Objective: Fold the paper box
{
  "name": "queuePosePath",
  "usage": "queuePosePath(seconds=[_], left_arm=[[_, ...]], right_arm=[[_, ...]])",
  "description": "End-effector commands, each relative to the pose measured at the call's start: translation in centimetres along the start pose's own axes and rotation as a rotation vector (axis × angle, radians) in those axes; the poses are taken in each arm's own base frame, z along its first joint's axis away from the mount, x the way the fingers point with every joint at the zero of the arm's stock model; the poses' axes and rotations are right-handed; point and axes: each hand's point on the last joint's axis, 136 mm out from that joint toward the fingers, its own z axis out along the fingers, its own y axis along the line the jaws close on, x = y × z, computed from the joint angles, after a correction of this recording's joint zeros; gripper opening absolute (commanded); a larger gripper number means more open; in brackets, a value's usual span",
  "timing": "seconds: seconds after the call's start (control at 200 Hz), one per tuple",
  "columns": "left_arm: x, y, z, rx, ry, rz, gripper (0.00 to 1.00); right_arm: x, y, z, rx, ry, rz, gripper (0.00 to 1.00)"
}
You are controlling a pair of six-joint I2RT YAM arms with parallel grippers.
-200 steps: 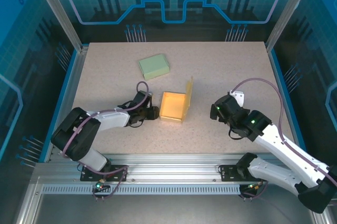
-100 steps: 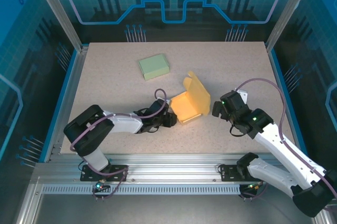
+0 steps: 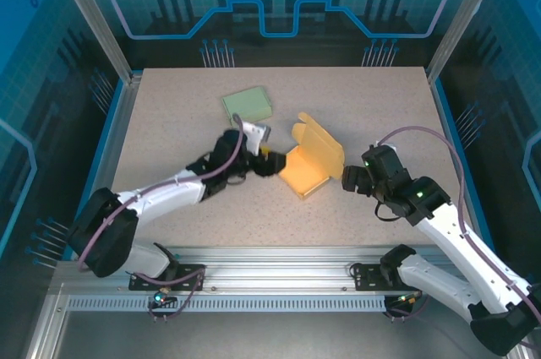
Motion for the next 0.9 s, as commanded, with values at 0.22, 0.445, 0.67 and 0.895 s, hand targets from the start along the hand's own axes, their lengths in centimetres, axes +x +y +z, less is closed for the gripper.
queuePosePath(seconds=[0.22, 0.445, 0.67, 0.895], left_arm=[[-2.4, 1.9, 7.4, 0.324, 0.139, 0.441, 0.73], [-2.9, 2.8, 9.3, 0.430, 0.168, 0.454, 0.76], [-2.5, 1.1, 10.3, 0.575, 0.199, 0.444, 0.72], [-1.7, 0.9, 11.2, 0.578, 0.262, 0.474, 0.64]], right_arm=[[-1.7, 3.0, 1.6, -0.071, 0.031, -0.025, 0.80], [-1.8, 3.4, 2.1, -0.084, 0.029, -0.007, 0.81], [-1.5, 3.6, 2.6, -0.081, 0.053, -0.011, 0.81], [-1.5, 4.1, 3.0, -0.099, 0.061, -0.014, 0.78]])
